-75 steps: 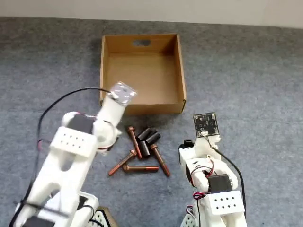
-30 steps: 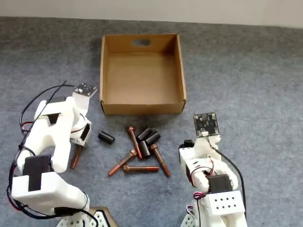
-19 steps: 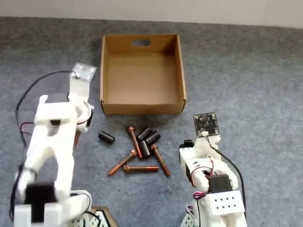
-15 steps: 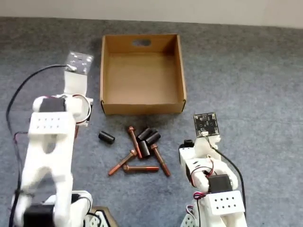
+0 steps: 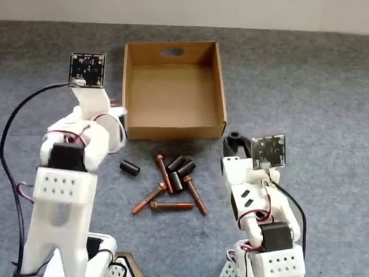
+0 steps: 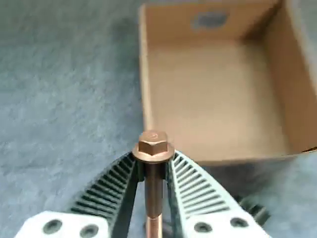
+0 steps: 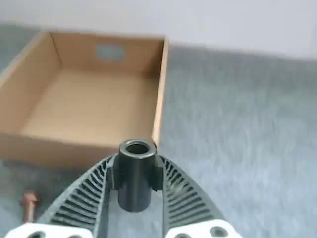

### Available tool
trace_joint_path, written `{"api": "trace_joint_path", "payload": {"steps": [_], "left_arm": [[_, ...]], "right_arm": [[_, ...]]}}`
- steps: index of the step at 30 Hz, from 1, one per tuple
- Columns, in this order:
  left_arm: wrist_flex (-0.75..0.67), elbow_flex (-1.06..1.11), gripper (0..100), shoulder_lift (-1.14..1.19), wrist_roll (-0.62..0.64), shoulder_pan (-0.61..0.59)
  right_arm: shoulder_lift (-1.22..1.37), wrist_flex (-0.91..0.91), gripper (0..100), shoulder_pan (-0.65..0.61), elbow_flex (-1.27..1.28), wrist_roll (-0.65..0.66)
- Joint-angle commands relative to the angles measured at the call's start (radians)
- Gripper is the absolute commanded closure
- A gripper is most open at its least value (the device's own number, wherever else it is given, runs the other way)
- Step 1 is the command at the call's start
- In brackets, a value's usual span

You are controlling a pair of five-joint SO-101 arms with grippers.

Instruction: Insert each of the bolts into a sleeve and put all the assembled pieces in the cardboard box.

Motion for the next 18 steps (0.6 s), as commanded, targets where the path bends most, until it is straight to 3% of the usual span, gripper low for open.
{"api": "trace_joint_path", "payload": {"steps": [1, 6, 13, 18], "left_arm": [[-0.098, -0.015, 99, -0.099, 0.060, 0.097], [-0.298, 0.002, 99, -0.125, 0.078, 0.196], [-0.631, 0.166, 99, -0.131, 0.080, 0.306], [-0.686, 0.211, 99, -0.134, 0.080, 0.404]], "right_arm": [[-0.042, -0.127, 99.2, -0.087, 0.015, -0.008], [-0.045, -0.374, 99.2, -0.203, 0.179, -0.003], [-0.047, -0.547, 99.2, -0.205, 0.242, -0.003], [-0.053, -0.590, 99.2, -0.205, 0.294, -0.003]]}}
